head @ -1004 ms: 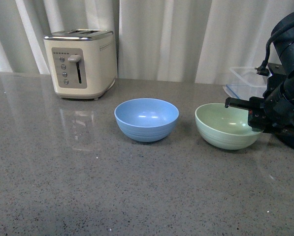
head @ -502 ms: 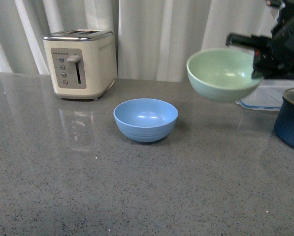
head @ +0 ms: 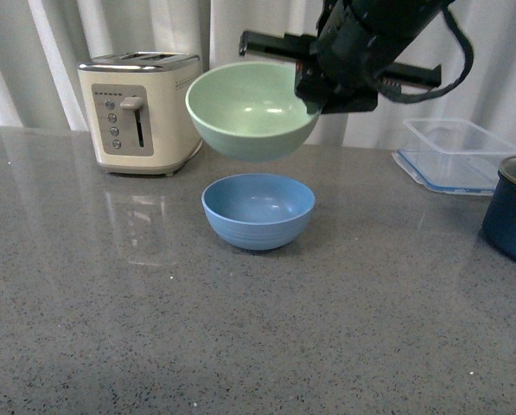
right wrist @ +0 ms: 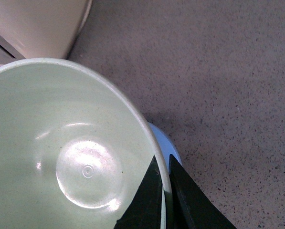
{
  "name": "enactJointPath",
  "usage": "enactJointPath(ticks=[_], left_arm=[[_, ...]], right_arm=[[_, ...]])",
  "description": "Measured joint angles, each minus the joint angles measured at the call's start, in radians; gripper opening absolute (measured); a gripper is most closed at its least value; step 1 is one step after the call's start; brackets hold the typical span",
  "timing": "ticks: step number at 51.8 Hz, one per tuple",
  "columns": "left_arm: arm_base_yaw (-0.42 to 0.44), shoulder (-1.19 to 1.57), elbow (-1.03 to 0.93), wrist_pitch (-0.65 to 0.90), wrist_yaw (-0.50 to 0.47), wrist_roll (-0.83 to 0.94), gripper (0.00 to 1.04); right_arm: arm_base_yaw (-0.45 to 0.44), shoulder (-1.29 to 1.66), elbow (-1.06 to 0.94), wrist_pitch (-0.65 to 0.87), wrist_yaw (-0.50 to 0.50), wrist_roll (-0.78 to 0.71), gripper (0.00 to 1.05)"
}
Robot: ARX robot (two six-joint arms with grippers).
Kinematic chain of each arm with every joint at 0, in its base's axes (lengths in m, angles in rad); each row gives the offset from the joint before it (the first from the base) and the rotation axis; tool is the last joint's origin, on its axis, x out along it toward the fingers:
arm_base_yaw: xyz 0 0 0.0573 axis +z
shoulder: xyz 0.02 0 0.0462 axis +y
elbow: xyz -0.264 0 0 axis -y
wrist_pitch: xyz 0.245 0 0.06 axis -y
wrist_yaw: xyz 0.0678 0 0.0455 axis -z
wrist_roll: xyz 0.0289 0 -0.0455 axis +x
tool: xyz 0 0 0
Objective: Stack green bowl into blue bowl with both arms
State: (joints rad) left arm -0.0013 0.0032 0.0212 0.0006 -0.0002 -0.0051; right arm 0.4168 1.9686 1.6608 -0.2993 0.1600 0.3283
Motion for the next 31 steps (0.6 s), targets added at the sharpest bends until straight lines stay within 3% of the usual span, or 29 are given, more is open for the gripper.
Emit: enactJointPath(ticks=[28, 31], left_arm=[[0.000, 0.000, 0.000, 0.000, 0.000, 0.000, 0.98], [0.000, 0.000, 0.000, 0.000, 0.000, 0.000, 0.98]], right_arm=[[0.007, 0.133, 0.032, -0.019, 0.060, 0.010, 0.01], [0.005, 0.134, 0.032, -0.013, 0.061, 0.012, 0.11]])
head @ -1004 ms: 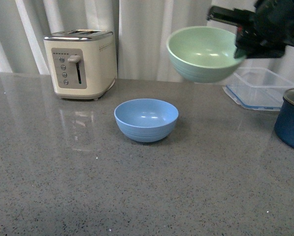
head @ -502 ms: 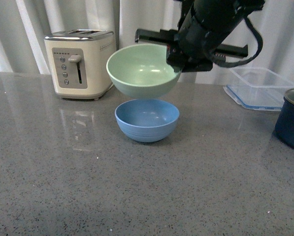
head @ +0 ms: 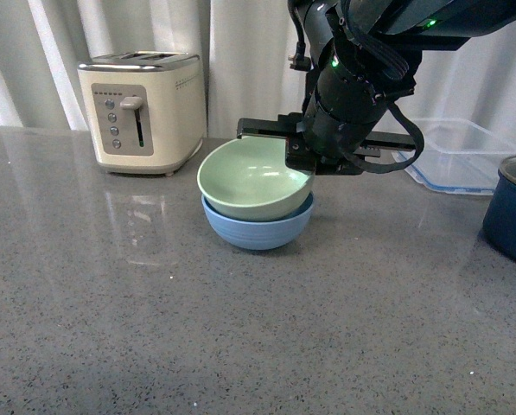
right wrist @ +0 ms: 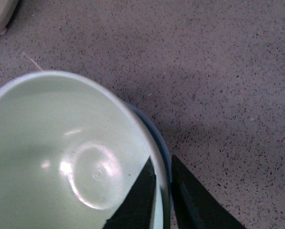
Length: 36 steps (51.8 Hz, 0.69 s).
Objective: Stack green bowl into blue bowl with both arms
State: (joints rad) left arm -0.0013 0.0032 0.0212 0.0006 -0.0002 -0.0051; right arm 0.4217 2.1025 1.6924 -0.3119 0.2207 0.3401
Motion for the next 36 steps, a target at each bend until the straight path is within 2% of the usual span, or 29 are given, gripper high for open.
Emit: enactJointPath(ticks=[8, 12, 15, 17, 19, 21, 24, 27, 36], left_arm=[[0.000, 0.000, 0.000, 0.000, 0.000, 0.000, 0.98], [0.000, 0.000, 0.000, 0.000, 0.000, 0.000, 0.98], [0.000, 0.000, 0.000, 0.000, 0.000, 0.000, 0.98], [0.000, 0.000, 0.000, 0.000, 0.000, 0.000, 0.98], [0.000, 0.000, 0.000, 0.000, 0.000, 0.000, 0.98], [0.000, 0.000, 0.000, 0.000, -0.001, 0.000, 0.98], [0.000, 0.000, 0.000, 0.000, 0.000, 0.000, 0.98], [0.000, 0.000, 0.000, 0.000, 0.001, 0.000, 0.98], [0.000, 0.000, 0.000, 0.000, -0.002, 0.000, 0.98]], right_arm=[[-0.014, -0.040, -0.033, 0.042, -0.029, 0.008, 0.42], [-0.032, -0.110, -0.113, 0.130, -0.071, 0.016, 0.56], [-0.048, -0.183, -0.205, 0.240, -0.091, 0.018, 0.65], [-0.064, -0.277, -0.338, 0.412, -0.105, -0.007, 0.74], [-0.085, -0.397, -0.502, 0.614, -0.167, -0.018, 0.84], [-0.092, -0.459, -0.591, 0.718, -0.164, -0.030, 0.88], [-0.097, -0.526, -0.697, 0.873, -0.032, -0.110, 0.81], [-0.108, -0.571, -0.795, 0.990, 0.058, -0.185, 0.72], [-0.166, -0.645, -1.046, 1.111, 0.032, -0.303, 0.46]])
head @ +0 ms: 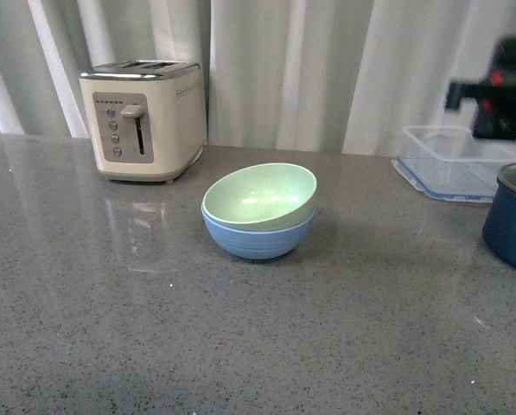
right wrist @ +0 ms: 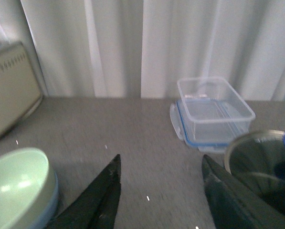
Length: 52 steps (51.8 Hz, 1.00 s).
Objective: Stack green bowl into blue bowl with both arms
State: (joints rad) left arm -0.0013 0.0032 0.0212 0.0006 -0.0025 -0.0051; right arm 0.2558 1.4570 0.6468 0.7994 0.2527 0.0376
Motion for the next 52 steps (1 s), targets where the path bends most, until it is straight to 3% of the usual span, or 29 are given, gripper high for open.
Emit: enactJointPath(ticks=[13, 37, 41, 52], left_arm=[[0.000, 0.000, 0.000, 0.000, 0.002, 0.000, 0.98], [0.000, 0.000, 0.000, 0.000, 0.001, 0.000, 0.98], [0.000, 0.000, 0.000, 0.000, 0.001, 0.000, 0.98], [0.000, 0.000, 0.000, 0.000, 0.002, 0.000, 0.98]], right_arm=[[-0.077, -0.187, -0.245, 0.067, -0.076, -0.031, 0.02], [-0.175, -0.493, -0.508, 0.014, -0.173, -0.035, 0.01], [-0.222, -0.541, -0.531, -0.012, -0.241, -0.035, 0.01], [-0.253, -0.663, -0.575, -0.089, -0.248, -0.035, 0.01]])
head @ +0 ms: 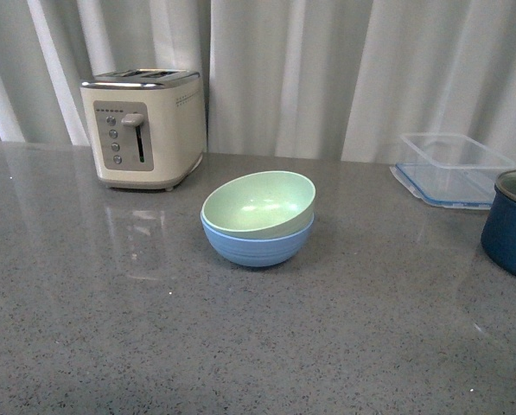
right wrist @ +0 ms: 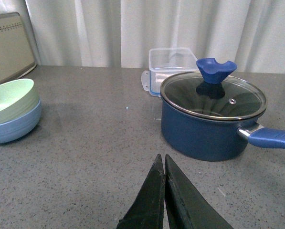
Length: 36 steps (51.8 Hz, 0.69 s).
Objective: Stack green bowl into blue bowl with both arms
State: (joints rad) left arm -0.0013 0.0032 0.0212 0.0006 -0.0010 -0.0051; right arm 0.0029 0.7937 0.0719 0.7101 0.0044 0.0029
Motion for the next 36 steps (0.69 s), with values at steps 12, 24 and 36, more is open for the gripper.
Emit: enactJointPath(ticks=[12, 24, 36], left_arm=[[0.000, 0.000, 0.000, 0.000, 0.000, 0.000, 0.98], [0.000, 0.000, 0.000, 0.000, 0.000, 0.000, 0.98], [0.000, 0.000, 0.000, 0.000, 0.000, 0.000, 0.98]], right_arm=[[0.000, -0.144, -0.064, -0.079, -0.003, 0.000, 0.01], [0.000, -0.323, -0.067, -0.243, -0.003, 0.000, 0.01], [0.000, -0.436, -0.067, -0.351, -0.003, 0.000, 0.01]])
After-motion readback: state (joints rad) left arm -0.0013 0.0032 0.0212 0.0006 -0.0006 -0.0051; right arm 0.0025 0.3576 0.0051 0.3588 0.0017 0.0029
